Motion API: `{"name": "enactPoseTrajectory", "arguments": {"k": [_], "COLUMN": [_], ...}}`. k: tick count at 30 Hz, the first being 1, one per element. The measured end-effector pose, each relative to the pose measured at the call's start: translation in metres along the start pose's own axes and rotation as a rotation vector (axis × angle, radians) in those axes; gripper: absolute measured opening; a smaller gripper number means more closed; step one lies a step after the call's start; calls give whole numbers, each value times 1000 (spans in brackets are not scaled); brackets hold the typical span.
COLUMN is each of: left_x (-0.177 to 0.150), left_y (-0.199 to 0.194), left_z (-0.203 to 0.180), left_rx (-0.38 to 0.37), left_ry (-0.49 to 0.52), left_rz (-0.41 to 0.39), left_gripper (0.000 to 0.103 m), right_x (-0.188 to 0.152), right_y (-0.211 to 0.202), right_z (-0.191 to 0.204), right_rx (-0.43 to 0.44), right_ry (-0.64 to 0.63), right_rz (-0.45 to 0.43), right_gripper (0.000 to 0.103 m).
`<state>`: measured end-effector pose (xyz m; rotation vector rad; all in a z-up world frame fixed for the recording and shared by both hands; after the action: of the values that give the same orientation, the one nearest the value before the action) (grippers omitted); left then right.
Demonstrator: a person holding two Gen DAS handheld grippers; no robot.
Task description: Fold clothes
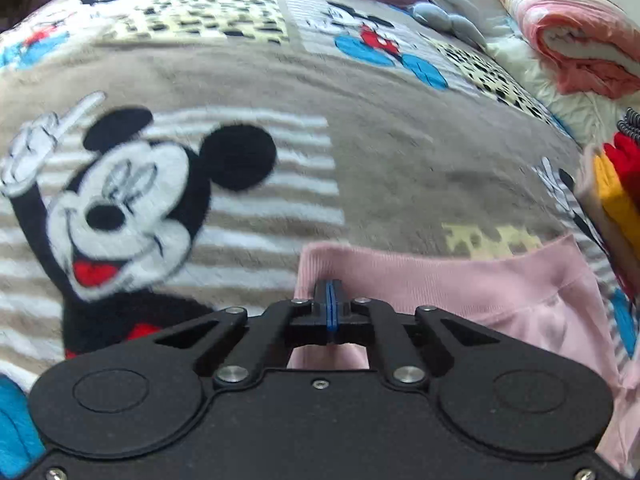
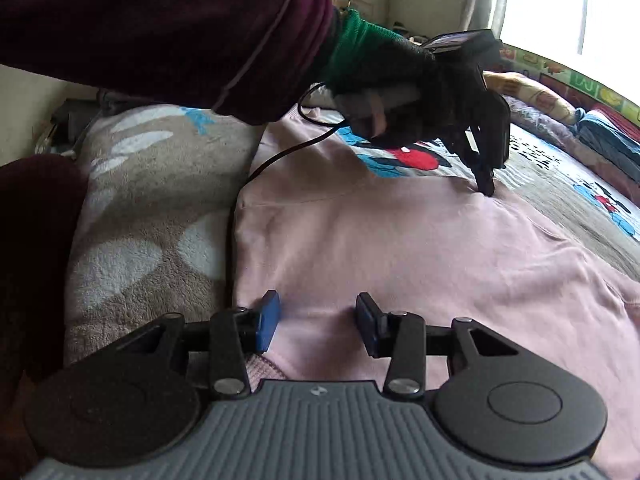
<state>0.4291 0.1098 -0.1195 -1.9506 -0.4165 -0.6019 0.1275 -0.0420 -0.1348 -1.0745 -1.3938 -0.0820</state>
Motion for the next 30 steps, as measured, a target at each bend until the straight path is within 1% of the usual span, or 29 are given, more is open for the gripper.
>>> {"name": "enactPoseTrajectory", "arguments": {"k": [3,5,6,9,10,11,12,13,14,17,21,25,27,30], "left_x": [-4,-7,-7,-4,-4,-4,-4,-2,-1,-12,-48,-104,-133,-174], "left_y": [-10,-21,-22,-10,-2,9,12,6,-3,-36,-83,-122,-132,-141], "left_z": [-15,-28,-32,-35,-32,-24,-17,-14,-16,-36,-55,-87,-108,-149], "left_rx": [52,84,90,73,81,102,102,89,87,114,108,74,44,-10], "left_ry": [61,108,121,125,118,102,62,8,-9,56,103,167,190,238], "left_rz": [-33,-73,-79,-54,-37,-12,-9,-27,-47,-97,-118,-143,-159,-191], "left_gripper": [4,4,4,4,5,5,5,4,5,6,6,6,6,6], "right_x": [0,-2,-2,-3,-4,-3,-4,-4,-3,-2,3,-3,-13,-34], "right_y": [4,4,4,3,3,4,4,4,3,2,-12,-60,-85,-119], "right_z": [-3,-5,-4,-3,-3,-3,-4,-4,-4,-2,-1,-14,-31,-61], "right_rx": [5,9,7,1,0,0,1,0,-5,-20,-50,-107,-175,-310], "right_ry": [10,17,15,11,8,8,9,9,6,-6,-16,18,63,139], "right_rz": [-4,-12,-15,-23,-23,-23,-24,-23,-21,-13,3,-42,-51,-68], "right_gripper": [44,44,44,44,44,44,44,44,44,44,43,43,43,43]}}
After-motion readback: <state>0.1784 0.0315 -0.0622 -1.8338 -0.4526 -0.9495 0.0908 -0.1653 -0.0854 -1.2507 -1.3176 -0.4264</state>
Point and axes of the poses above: each gripper's, at about its wrist camera, not at the fingertips, and y roughly the way its jaws point, z to its left, x to its top, the point moved 2 cm from there along y, roughly the way its jaws point, and after that the axes turned 11 degrees about -x, right-handed, at the moved point
